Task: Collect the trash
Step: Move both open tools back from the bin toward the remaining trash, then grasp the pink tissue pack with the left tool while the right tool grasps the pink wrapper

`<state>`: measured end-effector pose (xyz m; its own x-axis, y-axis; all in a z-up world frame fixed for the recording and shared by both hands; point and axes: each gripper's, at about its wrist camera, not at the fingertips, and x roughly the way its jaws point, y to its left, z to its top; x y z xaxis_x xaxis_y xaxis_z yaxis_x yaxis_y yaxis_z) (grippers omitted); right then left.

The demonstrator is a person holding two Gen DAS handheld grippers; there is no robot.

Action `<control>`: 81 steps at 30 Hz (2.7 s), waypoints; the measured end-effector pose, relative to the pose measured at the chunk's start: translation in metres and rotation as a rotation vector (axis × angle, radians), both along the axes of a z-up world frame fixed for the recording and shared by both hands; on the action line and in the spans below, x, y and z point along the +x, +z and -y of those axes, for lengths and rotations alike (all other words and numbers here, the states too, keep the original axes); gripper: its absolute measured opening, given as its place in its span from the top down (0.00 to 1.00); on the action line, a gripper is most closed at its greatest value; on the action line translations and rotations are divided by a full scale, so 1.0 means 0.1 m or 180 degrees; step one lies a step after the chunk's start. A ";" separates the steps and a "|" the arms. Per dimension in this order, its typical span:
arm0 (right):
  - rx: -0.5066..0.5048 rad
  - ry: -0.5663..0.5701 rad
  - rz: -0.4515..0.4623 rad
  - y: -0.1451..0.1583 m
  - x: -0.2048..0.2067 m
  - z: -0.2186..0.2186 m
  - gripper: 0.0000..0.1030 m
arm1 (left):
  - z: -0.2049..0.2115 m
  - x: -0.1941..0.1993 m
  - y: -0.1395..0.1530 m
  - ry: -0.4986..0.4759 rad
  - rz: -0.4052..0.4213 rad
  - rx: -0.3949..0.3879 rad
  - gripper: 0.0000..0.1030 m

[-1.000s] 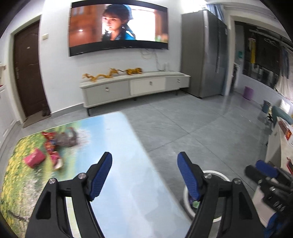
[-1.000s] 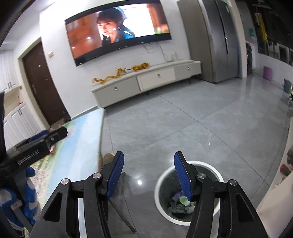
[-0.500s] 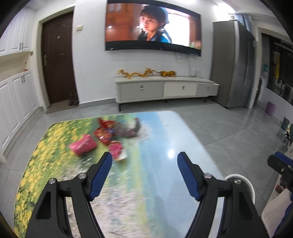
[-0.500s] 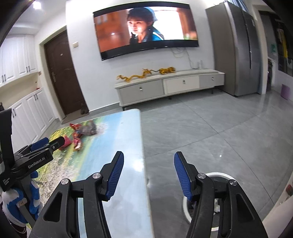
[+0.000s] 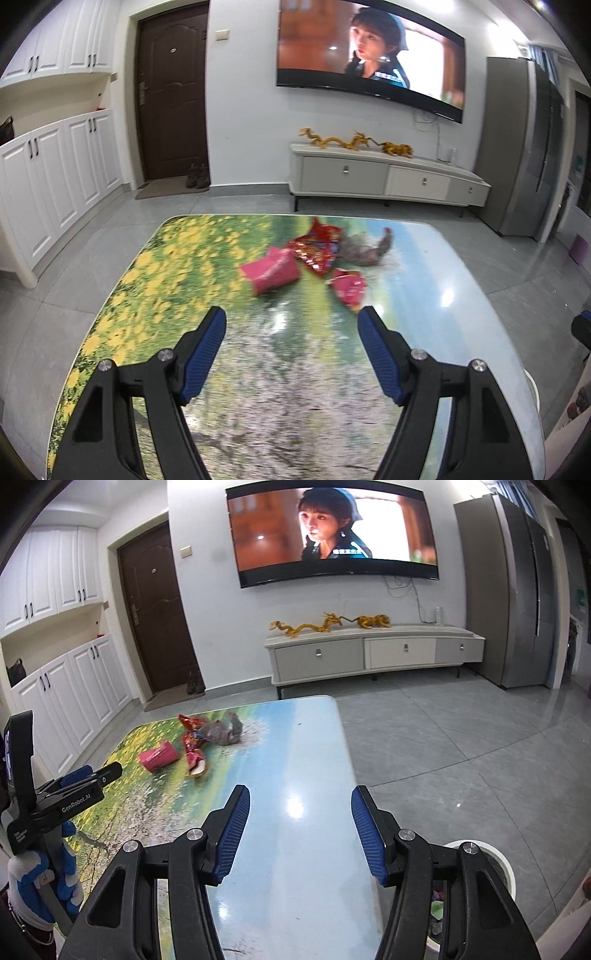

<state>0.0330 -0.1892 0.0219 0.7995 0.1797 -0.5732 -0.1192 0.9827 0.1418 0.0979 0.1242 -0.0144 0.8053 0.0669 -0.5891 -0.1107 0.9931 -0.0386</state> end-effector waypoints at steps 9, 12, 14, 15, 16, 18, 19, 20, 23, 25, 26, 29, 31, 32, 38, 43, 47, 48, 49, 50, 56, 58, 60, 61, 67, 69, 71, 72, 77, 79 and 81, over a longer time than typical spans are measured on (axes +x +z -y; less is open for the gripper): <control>-0.0032 0.0128 -0.0066 -0.06 0.16 -0.31 0.45 | -0.31 0.08 -0.14 0.0138 -0.0080 -0.0049 0.30; -0.0036 0.0158 -0.0098 -0.09 0.22 -0.38 0.45 | -0.37 0.11 -0.19 0.0158 -0.0116 -0.0068 0.30; -0.0038 0.0177 -0.0113 -0.10 0.25 -0.42 0.45 | -0.40 0.14 -0.21 0.0165 -0.0132 -0.0073 0.30; -0.0043 0.0187 -0.0122 -0.11 0.27 -0.44 0.45 | -0.42 0.15 -0.22 0.0169 -0.0138 -0.0074 0.30; -0.0046 0.0193 -0.0129 -0.12 0.29 -0.45 0.45 | -0.43 0.16 -0.22 0.0170 -0.0140 -0.0074 0.30; -0.0043 0.0209 -0.0147 -0.14 0.33 -0.48 0.45 | -0.45 0.18 -0.24 0.0178 -0.0147 -0.0073 0.30; -0.0045 0.0215 -0.0154 -0.16 0.35 -0.49 0.45 | -0.46 0.20 -0.24 0.0179 -0.0152 -0.0074 0.30; -0.0045 0.0217 -0.0160 -0.16 0.37 -0.50 0.45 | -0.47 0.21 -0.25 0.0186 -0.0161 -0.0071 0.30; -0.0036 0.0234 -0.0181 -0.19 0.42 -0.54 0.45 | -0.50 0.25 -0.27 0.0204 -0.0180 -0.0073 0.30; -0.0041 0.0254 -0.0201 -0.22 0.46 -0.57 0.45 | -0.52 0.27 -0.28 0.0229 -0.0198 -0.0071 0.30; -0.0044 0.0267 -0.0214 -0.24 0.48 -0.59 0.45 | -0.53 0.28 -0.29 0.0243 -0.0207 -0.0063 0.30; -0.0060 0.0309 -0.0241 -0.28 0.52 -0.65 0.45 | -0.57 0.32 -0.32 0.0288 -0.0244 -0.0049 0.30; -0.0070 0.0341 -0.0258 -0.31 0.55 -0.69 0.44 | -0.59 0.33 -0.34 0.0304 -0.0256 -0.0045 0.30; -0.0072 0.0360 -0.0270 -0.32 0.56 -0.72 0.44 | -0.60 0.33 -0.35 0.0314 -0.0263 -0.0042 0.30; -0.0084 0.0465 -0.0340 -0.42 0.64 -0.85 0.44 | -0.67 0.37 -0.41 0.0358 -0.0313 -0.0057 0.30; -0.0070 0.0509 -0.0384 -0.47 0.72 -0.90 0.44 | -0.68 0.43 -0.46 0.0347 -0.0358 -0.0056 0.30; -0.0061 0.0530 -0.0416 -0.50 0.79 -0.94 0.44 | -0.69 0.48 -0.48 0.0339 -0.0378 -0.0061 0.30; -0.0058 0.0535 -0.0423 -0.51 0.80 -0.95 0.44 | -0.69 0.50 -0.49 0.0337 -0.0385 -0.0064 0.30; -0.0056 0.0543 -0.0429 -0.51 0.82 -0.96 0.44 | -0.70 0.51 -0.49 0.0336 -0.0388 -0.0065 0.30; -0.0055 0.0554 -0.0436 -0.52 0.84 -0.97 0.44 | -0.70 0.52 -0.50 0.0333 -0.0395 -0.0066 0.30; -0.0034 0.0621 -0.0449 -0.55 0.93 -1.05 0.44 | -0.76 0.59 -0.53 0.0310 -0.0418 -0.0112 0.30; -0.0025 0.0645 -0.0450 -0.55 0.96 -1.08 0.44 | -0.81 0.59 -0.53 0.0271 -0.0393 -0.0185 0.30; -0.0012 0.0690 -0.0454 -0.55 1.00 -1.12 0.44 | -0.86 0.59 -0.51 0.0172 -0.0358 -0.0319 0.30; -0.0011 0.0713 -0.0456 -0.55 1.03 -1.14 0.44 | -0.88 0.60 -0.50 0.0114 -0.0344 -0.0386 0.30; 0.0000 0.0868 -0.0445 -0.57 1.19 -1.28 0.44 | -0.84 0.81 -0.46 -0.0298 -0.0338 -0.0530 0.30; 0.0015 0.0943 -0.0452 -0.59 1.27 -1.35 0.44 | -0.80 0.91 -0.45 -0.0427 -0.0353 -0.0519 0.30; 0.0010 0.1001 -0.0457 -0.61 1.34 -1.42 0.44 | -0.73 1.07 -0.46 -0.0595 -0.0395 -0.0449 0.30; 0.0018 0.1028 -0.0462 -0.62 1.37 -1.46 0.44 | -0.70 1.16 -0.47 -0.0666 -0.0423 -0.0414 0.30; 0.0060 0.1183 -0.0529 -0.71 1.58 -1.64 0.44 | -0.63 1.48 -0.59 -0.0854 -0.0567 -0.0339 0.30; 0.0062 0.1229 -0.0561 -0.74 1.65 -1.69 0.44 | -0.63 1.56 -0.64 -0.0886 -0.0620 -0.0321 0.30; 0.0071 0.1263 -0.0604 -0.80 1.75 -1.76 0.44 | -0.63 1.65 -0.69 -0.0923 -0.0680 -0.0336 0.30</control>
<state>0.2083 -0.0132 -0.0577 0.5471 0.4656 -0.6957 -0.4567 0.8625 0.2181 0.2625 0.1872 -0.0837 0.6400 -0.2162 -0.7374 0.1581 0.9761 -0.1490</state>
